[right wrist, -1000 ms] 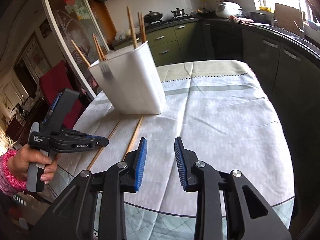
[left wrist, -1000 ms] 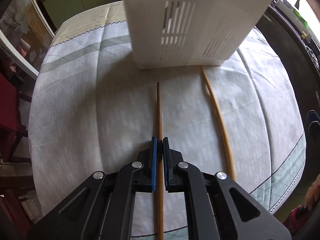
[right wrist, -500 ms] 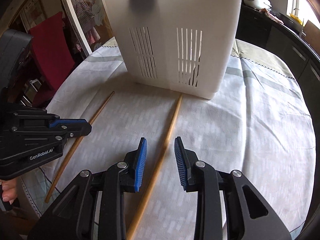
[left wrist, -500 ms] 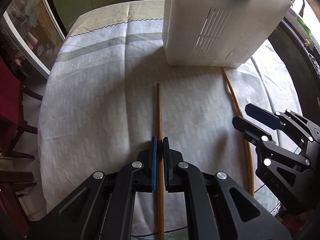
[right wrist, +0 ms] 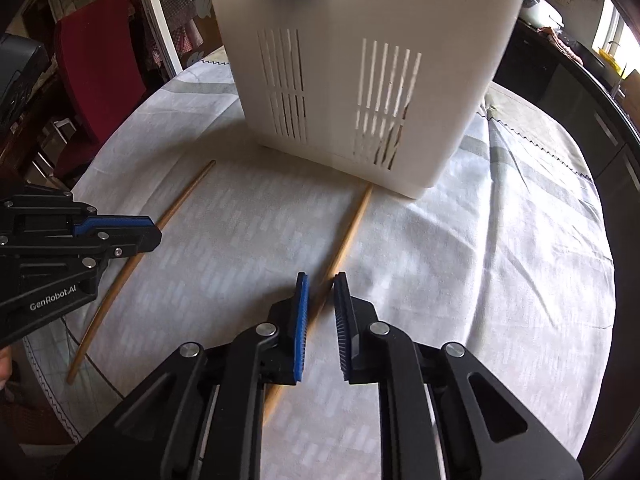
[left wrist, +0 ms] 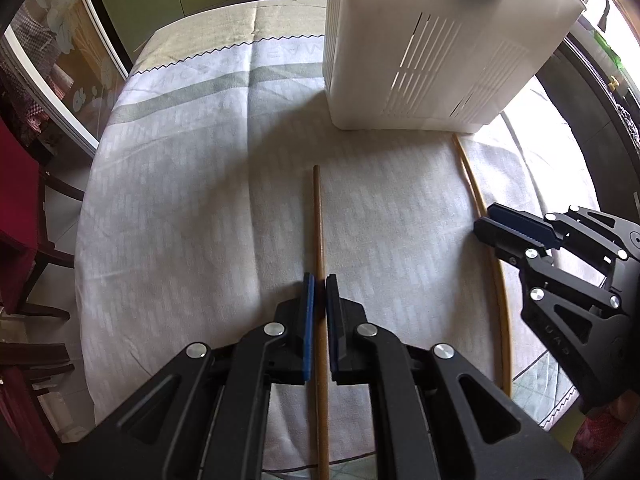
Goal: Organize utensils
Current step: 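Grasp the last wooden chopstick with the left tool while the right tool grasps another, then lift the chopstick with the left tool toward the holder while the right tool raises its chopstick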
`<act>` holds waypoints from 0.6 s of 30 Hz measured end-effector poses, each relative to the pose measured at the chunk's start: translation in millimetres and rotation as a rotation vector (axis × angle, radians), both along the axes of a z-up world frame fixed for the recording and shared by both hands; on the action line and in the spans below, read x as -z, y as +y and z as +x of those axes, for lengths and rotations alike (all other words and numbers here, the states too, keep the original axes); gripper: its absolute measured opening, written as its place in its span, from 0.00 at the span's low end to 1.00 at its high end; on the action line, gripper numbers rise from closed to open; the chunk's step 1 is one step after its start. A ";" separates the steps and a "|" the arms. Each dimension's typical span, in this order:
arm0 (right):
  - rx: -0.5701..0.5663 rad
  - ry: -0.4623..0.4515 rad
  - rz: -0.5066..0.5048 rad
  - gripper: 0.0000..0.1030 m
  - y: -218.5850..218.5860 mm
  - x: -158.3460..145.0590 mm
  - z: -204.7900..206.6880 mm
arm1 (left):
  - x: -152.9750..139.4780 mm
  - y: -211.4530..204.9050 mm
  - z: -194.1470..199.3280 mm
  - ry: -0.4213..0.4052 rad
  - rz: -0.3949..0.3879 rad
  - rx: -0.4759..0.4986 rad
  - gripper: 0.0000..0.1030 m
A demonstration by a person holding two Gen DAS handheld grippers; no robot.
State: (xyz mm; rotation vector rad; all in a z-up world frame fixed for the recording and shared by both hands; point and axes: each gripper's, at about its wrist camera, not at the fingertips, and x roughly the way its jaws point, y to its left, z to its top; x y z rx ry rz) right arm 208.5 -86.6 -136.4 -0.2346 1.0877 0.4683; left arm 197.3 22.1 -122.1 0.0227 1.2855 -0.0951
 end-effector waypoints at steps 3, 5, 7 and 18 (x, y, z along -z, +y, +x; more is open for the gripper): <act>-0.001 0.031 -0.008 0.11 -14.5 0.4 4.9 | 0.2 -0.4 1.3 0.009 0.000 0.002 0.06; 0.000 0.049 -0.010 0.10 -17.3 1.3 9.3 | 0.2 -0.4 1.9 0.014 -0.001 0.000 0.06; 0.001 0.053 -0.009 0.10 -14.5 2.2 12.3 | 0.0 -0.7 2.9 0.018 0.002 0.002 0.06; 0.031 0.014 0.049 0.07 -29.9 -2.7 0.6 | -0.7 1.6 9.4 0.045 -0.024 -0.003 0.05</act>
